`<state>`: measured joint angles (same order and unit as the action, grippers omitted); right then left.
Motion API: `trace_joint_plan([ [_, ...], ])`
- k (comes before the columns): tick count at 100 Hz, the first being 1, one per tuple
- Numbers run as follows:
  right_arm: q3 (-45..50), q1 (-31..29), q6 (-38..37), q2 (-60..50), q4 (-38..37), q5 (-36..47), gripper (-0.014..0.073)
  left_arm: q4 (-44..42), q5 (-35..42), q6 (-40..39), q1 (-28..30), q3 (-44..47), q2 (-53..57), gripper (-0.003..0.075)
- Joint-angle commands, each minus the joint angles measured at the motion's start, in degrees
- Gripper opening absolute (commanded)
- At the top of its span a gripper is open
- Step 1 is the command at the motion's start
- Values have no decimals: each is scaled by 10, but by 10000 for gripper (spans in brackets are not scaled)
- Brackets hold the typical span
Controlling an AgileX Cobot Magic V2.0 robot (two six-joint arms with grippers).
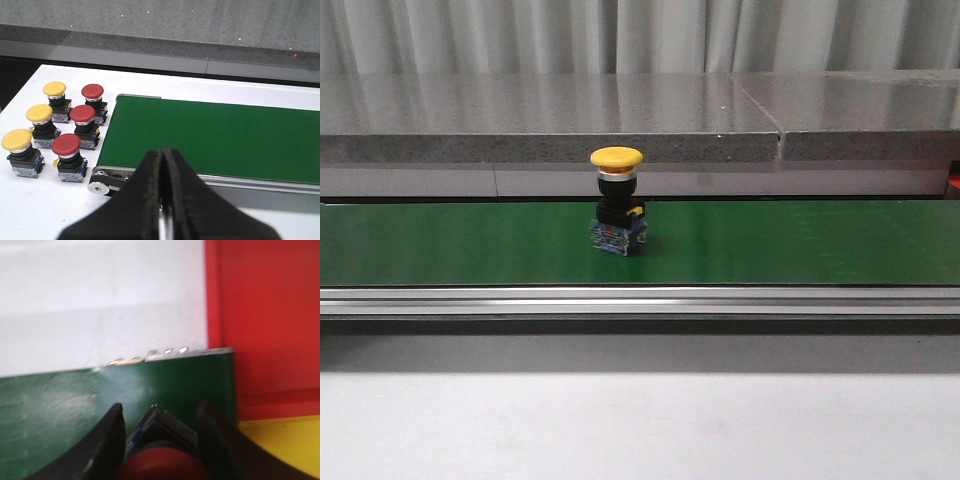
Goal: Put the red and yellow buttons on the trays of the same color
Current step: 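Grasp the red button at the belt's end with the right gripper, then move the red button over the red tray and release it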
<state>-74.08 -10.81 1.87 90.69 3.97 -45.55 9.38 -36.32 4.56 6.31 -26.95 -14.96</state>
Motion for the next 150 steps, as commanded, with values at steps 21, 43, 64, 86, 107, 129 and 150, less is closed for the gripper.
trace_joint_plan([
  [21,-134,-111,6,84,-3,17,123,10,40,-6,-4,-15,-5,-19],
  [43,-189,-134,6,176,-3,38,123,10,40,-6,-4,-15,-5,-19],
  [64,-224,-134,6,239,-3,47,123,10,40,-6,-4,-15,-5,-19],
  [86,-230,-134,6,268,-3,48,155,10,40,-6,-4,-15,-5,-19],
  [107,-230,-134,6,272,-3,41,478,10,40,-6,-4,-15,-5,-19],
  [129,-232,-134,6,265,-3,45,666,10,40,-6,-4,-15,-5,-19],
  [150,-237,-132,6,216,-3,44,666,10,40,-6,-4,-15,-5,-19],
])
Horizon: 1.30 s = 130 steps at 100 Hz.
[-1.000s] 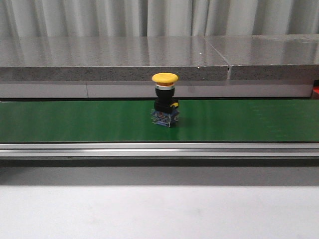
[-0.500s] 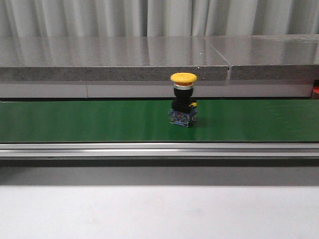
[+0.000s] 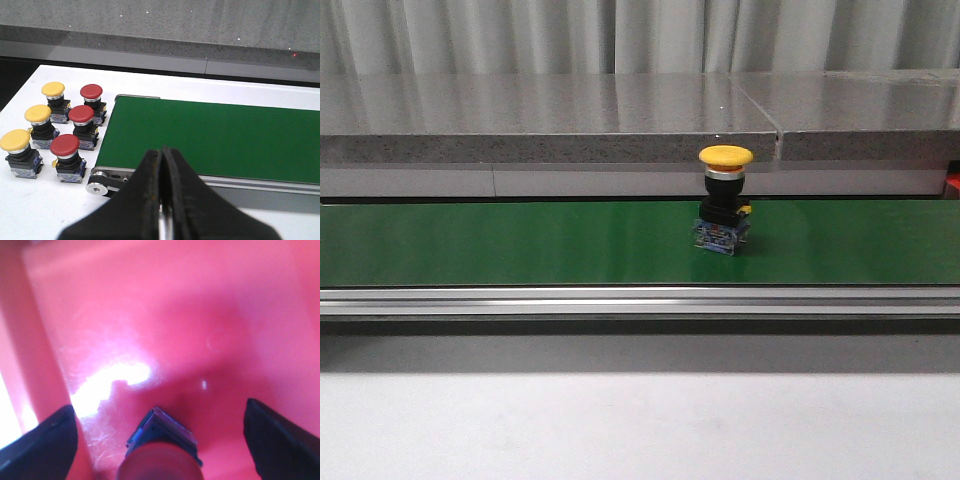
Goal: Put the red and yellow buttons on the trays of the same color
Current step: 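Move the red button over the red tray and release it, then lower the right gripper onto the yellow button on the belt and grasp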
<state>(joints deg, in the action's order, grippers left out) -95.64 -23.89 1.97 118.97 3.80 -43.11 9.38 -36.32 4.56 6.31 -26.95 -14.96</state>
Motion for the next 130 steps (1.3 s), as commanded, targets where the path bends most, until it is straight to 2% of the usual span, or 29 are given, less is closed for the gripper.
trace_joint_plan([
  [1,-21,-1,5,-71,-1,20,666,10,40,-6,-4,-15,-5,-19],
  [27,17,30,16,-179,-1,10,666,10,40,-6,-4,-15,-5,-19],
  [69,239,138,26,-339,22,-6,666,10,40,-6,-4,-15,-5,-19],
  [88,308,195,33,-360,23,-14,666,10,40,-6,-4,-15,-5,-19],
  [106,325,243,54,-360,25,-39,666,10,40,-6,-4,-15,-5,-19],
  [117,325,269,81,-359,43,-40,666,10,40,-6,-4,-15,-5,-19],
  [130,325,286,152,-353,96,-39,666,10,40,-6,-4,-15,-5,-19],
])
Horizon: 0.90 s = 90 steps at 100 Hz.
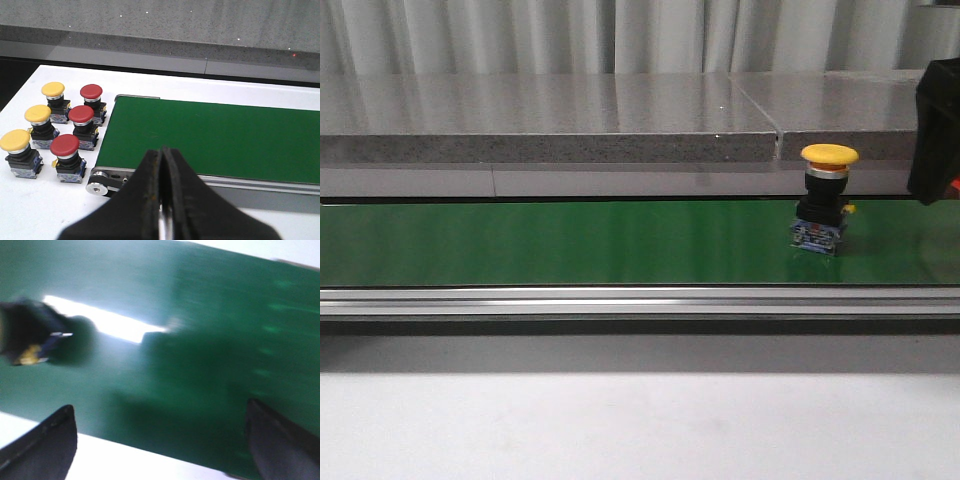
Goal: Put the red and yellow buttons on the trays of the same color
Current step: 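Lower the right gripper onto the yellow button on the belt and grasp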
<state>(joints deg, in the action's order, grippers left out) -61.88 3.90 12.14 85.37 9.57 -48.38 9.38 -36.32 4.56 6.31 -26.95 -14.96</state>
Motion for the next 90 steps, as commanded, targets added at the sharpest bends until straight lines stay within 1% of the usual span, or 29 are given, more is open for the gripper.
trace_joint_plan([
  [1,-13,8,55,-17,47,13,666,10,40,-6,-4,-15,-5,-19],
  [10,-13,8,99,-12,106,26,666,10,40,-6,-4,-15,-5,-19],
  [22,-13,8,131,-7,155,68,666,10,40,-6,-4,-15,-5,-19],
  [32,-13,8,137,-7,159,104,666,10,40,-6,-4,-15,-5,-19],
  [44,-13,8,138,-2,159,129,666,10,40,-6,-4,-15,-5,-19],
  [69,-14,8,138,35,159,124,661,10,40,-6,-4,-15,-5,-19],
  [74,-14,8,138,39,159,118,629,10,40,-6,-4,-15,-5,-19],
  [78,-14,8,138,39,159,114,574,10,40,-6,-4,-15,-5,-19],
  [81,-14,8,138,39,159,109,525,10,40,-6,-4,-15,-5,-19],
  [90,-18,8,138,36,159,92,335,10,40,-6,-4,-15,-5,-19],
])
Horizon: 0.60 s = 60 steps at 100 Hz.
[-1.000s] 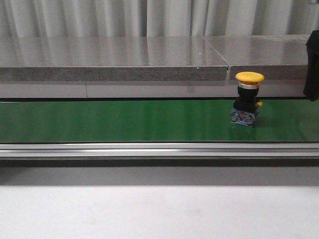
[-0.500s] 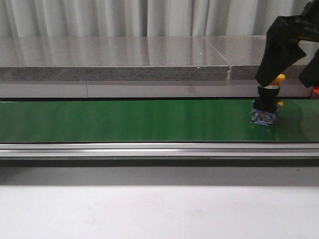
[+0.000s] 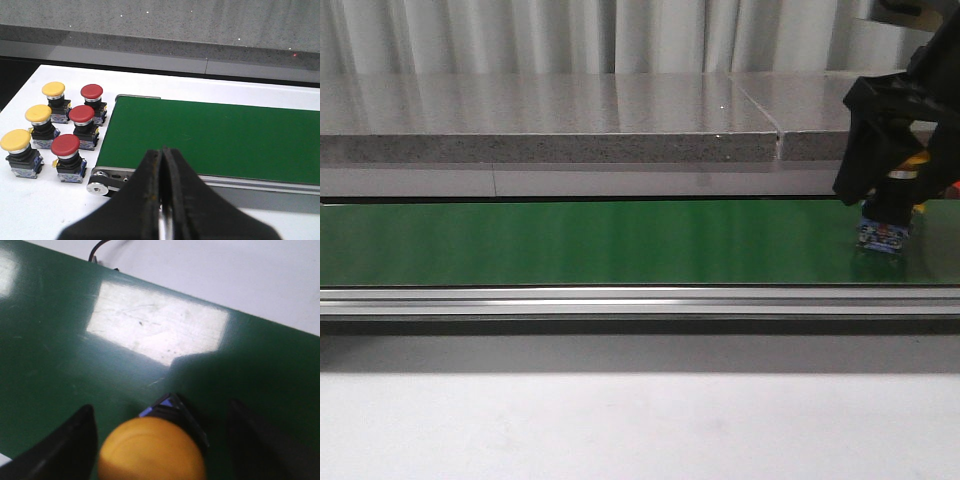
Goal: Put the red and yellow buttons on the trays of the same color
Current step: 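Lower the right gripper onto the yellow button on the belt and grasp, then lower the yellow button into the yellow tray and open the right gripper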
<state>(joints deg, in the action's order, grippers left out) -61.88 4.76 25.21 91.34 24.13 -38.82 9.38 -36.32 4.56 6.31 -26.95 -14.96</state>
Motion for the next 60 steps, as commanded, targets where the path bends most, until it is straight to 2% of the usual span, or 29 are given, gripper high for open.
trace_joint_plan([
  [1,-18,0,7,-25,13,-8,305,10,40,-6,-4,-15,-5,-19],
  [10,-32,-2,6,-27,13,-44,136,10,40,-6,-4,-15,-5,-19],
  [17,-48,-5,0,-30,13,-73,65,10,40,-6,-4,-15,-5,-19],
  [36,-69,-48,-22,-66,10,-94,54,10,40,-6,-4,-15,-5,-19],
  [60,-69,-194,-91,-101,-34,-85,54,10,40,-6,-4,-15,-5,-19],
])
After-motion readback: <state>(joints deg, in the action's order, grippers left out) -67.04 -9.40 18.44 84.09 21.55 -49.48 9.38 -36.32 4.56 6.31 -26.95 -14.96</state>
